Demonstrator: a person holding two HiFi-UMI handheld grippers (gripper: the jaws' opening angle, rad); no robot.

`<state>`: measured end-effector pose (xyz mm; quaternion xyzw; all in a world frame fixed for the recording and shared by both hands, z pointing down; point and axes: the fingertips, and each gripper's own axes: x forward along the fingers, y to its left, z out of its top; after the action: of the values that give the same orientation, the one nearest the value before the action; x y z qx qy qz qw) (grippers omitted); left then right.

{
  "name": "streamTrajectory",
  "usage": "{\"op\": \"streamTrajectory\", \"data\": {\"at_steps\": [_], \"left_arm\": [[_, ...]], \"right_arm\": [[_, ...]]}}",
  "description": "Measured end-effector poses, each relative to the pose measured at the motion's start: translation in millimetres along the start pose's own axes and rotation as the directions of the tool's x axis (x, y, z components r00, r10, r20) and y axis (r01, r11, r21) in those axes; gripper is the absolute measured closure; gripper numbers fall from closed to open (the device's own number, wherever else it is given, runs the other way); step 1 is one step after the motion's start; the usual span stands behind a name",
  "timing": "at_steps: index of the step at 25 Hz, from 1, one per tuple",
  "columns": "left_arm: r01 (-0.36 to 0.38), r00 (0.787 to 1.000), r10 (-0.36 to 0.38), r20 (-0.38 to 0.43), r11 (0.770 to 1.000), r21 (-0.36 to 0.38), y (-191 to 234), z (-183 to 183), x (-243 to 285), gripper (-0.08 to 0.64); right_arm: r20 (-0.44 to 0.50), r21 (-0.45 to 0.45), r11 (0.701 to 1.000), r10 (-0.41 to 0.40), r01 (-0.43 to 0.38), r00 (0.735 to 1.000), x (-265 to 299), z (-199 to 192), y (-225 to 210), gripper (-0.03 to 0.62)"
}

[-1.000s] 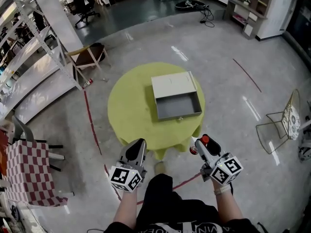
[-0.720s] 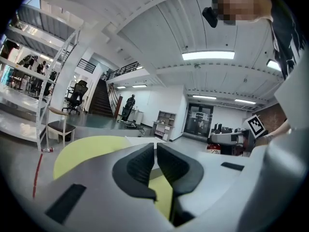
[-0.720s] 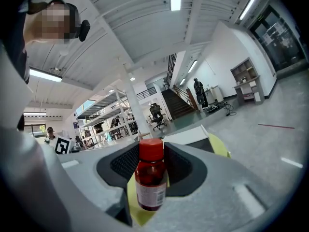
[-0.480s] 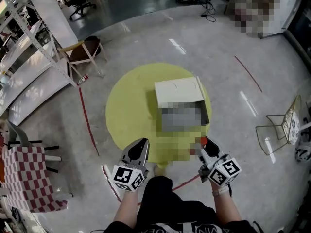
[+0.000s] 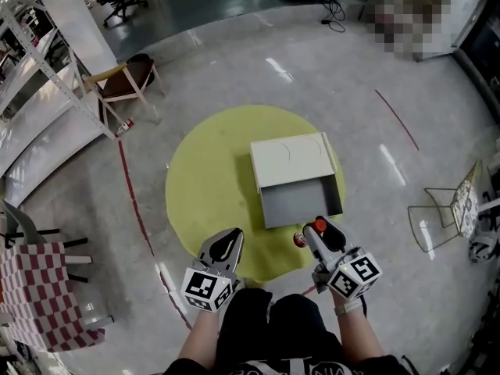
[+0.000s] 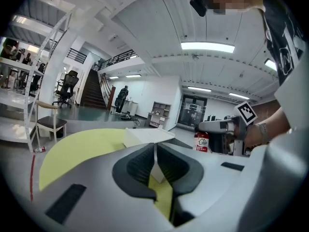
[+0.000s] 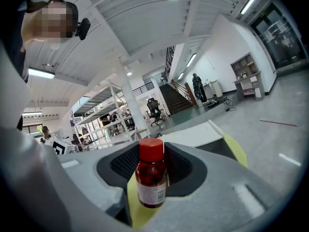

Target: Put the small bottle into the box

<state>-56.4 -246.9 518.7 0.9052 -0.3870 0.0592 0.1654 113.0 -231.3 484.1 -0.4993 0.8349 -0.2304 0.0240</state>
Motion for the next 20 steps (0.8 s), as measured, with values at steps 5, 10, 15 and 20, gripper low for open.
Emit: {"op": "streamTrajectory", "data": {"at_steps": [5,10,15,20], "left_arm": [[0.015,0.999,-0.014,-0.035,1.000,0.008,0.2,-12.9,7.9,0.535],[0.003,0.998,-0.004,-0.061,1.000,-0.018,4.1,-20.8,10.9,0.535],[-0.003,0.998,0.002,-0.068,1.000,-0.025,5.0,-25.2,18.2,0.535],[-0.014,0.998,0.012,-0.068,0.999,-0.042,8.7,-29.2,26.2,0.535]], "right_arm": [[-0.019,-0.006,1.000,0.018,-0.018,1.000,22.1,-2.2,0.8,0.436],[-0.043,-0.002,0.999,0.039,-0.039,0.998,44.7,-7.5,-0.3,0.436],[-0.066,-0.002,0.999,0.044,-0.045,0.997,58.3,-9.7,-2.7,0.436],[-0.094,-0.044,0.998,0.043,-0.047,0.995,75.0,-11.6,-4.0,0.436]]}}
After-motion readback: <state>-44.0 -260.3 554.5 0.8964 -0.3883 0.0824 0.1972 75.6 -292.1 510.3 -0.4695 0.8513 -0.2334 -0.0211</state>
